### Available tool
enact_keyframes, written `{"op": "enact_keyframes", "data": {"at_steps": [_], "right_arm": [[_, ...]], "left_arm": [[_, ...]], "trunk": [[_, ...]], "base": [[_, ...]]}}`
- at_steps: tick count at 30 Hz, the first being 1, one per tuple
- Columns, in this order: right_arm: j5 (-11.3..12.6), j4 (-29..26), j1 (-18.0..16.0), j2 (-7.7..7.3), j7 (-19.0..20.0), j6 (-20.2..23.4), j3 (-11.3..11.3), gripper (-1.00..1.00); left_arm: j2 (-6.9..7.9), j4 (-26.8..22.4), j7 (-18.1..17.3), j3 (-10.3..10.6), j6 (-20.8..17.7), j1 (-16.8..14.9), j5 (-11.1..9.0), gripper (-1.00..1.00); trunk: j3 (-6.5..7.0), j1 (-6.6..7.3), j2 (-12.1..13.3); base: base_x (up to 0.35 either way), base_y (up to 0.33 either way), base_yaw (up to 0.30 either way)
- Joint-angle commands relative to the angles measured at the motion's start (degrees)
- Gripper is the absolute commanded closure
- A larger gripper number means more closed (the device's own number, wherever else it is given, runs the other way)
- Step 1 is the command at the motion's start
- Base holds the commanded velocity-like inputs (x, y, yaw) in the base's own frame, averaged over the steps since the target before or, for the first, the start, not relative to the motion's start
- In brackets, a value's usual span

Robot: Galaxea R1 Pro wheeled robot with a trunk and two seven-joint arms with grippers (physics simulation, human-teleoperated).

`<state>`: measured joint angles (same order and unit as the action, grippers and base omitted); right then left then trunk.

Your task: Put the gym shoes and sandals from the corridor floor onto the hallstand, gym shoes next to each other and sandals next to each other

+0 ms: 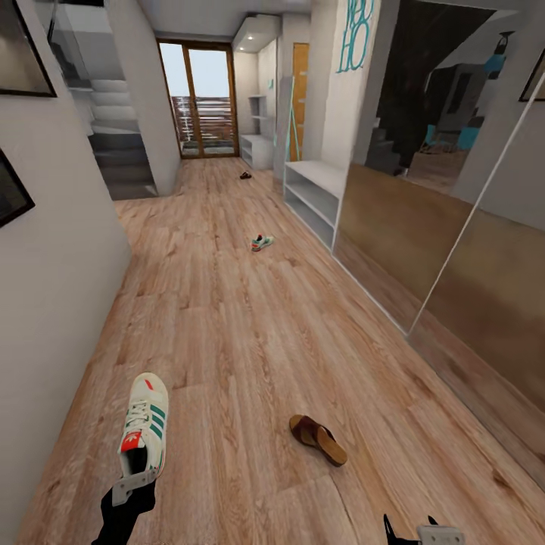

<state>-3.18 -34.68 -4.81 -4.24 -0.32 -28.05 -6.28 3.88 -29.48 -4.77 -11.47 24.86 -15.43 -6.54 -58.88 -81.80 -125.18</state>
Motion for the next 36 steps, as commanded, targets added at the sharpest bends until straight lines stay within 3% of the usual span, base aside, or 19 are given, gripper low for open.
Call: {"op": "enact_keyframes", "data": {"at_steps": [1,22,36], "right_arm": [[-0.3,0.0,0.0,0.02,0.0,-0.2,-0.1,-1.0],[-0.3,0.0,0.0,0.05,0.1,-0.1,0.0,-1.0],[-0.3,0.1,0.0,0.06,0.1,-0.1,0.0,-1.0]], "left_arm": [[-0.01,0.0,-0.5,-0.1,0.1,0.0,-0.6,1.0],[-0.01,-0.2,-0.5,-0.1,0.1,0.0,-0.7,1.0],[-0.01,0.0,-0.5,-0.1,0.1,0.0,-0.7,1.0]], "trunk": [[0.01,0.01,0.0],[0.77,0.01,0.0],[1.09,0.01,0.0]], "base": [[0.0,-0.266,0.265],[0.067,-0.27,0.267],[0.006,-0.07,0.271]]}}
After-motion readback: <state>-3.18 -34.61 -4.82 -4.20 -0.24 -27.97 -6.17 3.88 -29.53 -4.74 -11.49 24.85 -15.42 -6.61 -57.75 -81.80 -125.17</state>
